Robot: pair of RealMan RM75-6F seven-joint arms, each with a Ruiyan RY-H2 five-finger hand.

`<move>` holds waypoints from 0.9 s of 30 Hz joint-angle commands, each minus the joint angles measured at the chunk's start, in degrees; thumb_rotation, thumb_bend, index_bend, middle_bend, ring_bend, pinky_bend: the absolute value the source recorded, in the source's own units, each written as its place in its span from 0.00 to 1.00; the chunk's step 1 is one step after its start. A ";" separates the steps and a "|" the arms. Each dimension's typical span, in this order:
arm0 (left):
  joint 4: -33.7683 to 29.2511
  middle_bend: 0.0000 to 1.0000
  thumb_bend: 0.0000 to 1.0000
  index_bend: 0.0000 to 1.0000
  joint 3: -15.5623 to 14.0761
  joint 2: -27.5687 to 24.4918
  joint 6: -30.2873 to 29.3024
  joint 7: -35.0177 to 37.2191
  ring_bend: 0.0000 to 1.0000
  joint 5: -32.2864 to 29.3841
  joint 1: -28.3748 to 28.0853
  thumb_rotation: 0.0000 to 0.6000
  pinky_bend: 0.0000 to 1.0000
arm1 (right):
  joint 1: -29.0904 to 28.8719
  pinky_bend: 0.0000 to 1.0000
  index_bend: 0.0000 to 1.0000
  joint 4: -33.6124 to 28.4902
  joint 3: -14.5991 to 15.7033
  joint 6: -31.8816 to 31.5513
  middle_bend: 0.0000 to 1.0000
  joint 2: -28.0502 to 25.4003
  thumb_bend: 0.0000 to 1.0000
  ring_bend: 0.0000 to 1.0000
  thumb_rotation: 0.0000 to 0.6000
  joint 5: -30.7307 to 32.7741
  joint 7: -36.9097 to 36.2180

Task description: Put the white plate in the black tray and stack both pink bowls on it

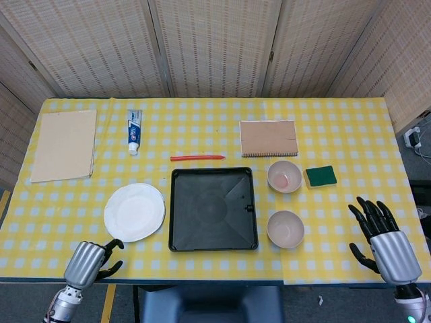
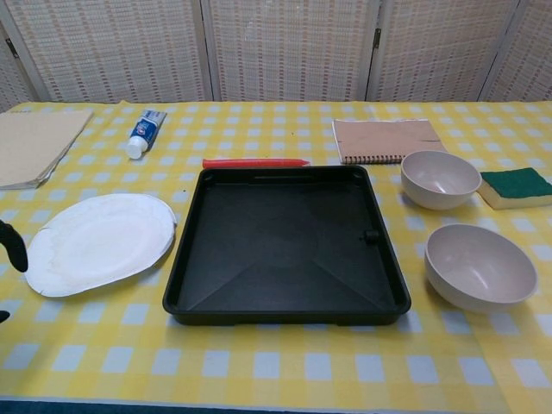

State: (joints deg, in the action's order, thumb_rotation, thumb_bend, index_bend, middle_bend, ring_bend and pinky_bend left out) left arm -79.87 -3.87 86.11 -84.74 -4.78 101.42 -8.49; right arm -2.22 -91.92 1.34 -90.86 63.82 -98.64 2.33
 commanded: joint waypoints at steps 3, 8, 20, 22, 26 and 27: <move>3.59 1.00 0.27 0.50 1.56 4.14 2.95 -1.95 1.00 -2.22 -1.67 1.00 1.00 | 0.05 0.00 0.00 -0.22 0.13 0.27 0.00 -0.22 0.36 0.00 1.00 0.17 0.43; 4.48 1.00 0.30 0.49 2.42 5.67 6.04 -1.51 1.00 -4.41 -3.29 1.00 1.00 | -0.17 0.00 0.00 -0.30 -0.36 0.78 0.00 0.04 0.36 0.00 1.00 1.00 1.06; 8.35 1.00 0.36 0.49 4.61 9.60 7.82 -5.06 1.00 -8.39 -5.01 1.00 1.00 | -0.82 0.00 0.00 -0.35 -0.29 2.52 0.00 -0.20 0.36 0.00 1.00 1.65 1.53; 8.42 1.00 0.36 0.48 4.57 10.11 7.68 -5.31 1.00 -8.60 -5.07 1.00 1.00 | -0.83 0.00 0.00 -0.36 -0.30 2.59 0.00 -0.25 0.36 0.00 1.00 1.77 1.53; 8.88 1.00 0.36 0.48 4.55 10.93 7.91 -5.87 1.00 -9.06 -5.42 1.00 1.00 | -0.88 0.00 0.00 -0.40 -0.23 2.80 0.00 -0.35 0.36 0.00 1.00 1.84 1.48; 8.98 1.00 0.36 0.48 4.56 11.06 8.00 -5.96 1.00 -9.22 -5.49 1.00 1.00 | -0.89 0.00 0.00 -0.44 -0.22 2.79 0.00 -0.39 0.36 0.00 1.00 1.81 1.41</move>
State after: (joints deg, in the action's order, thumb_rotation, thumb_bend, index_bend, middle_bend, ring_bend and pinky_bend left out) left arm -70.97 0.68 97.09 -76.81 -10.67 92.28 -13.91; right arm -3.10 -92.35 1.12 -88.07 63.43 -96.83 3.73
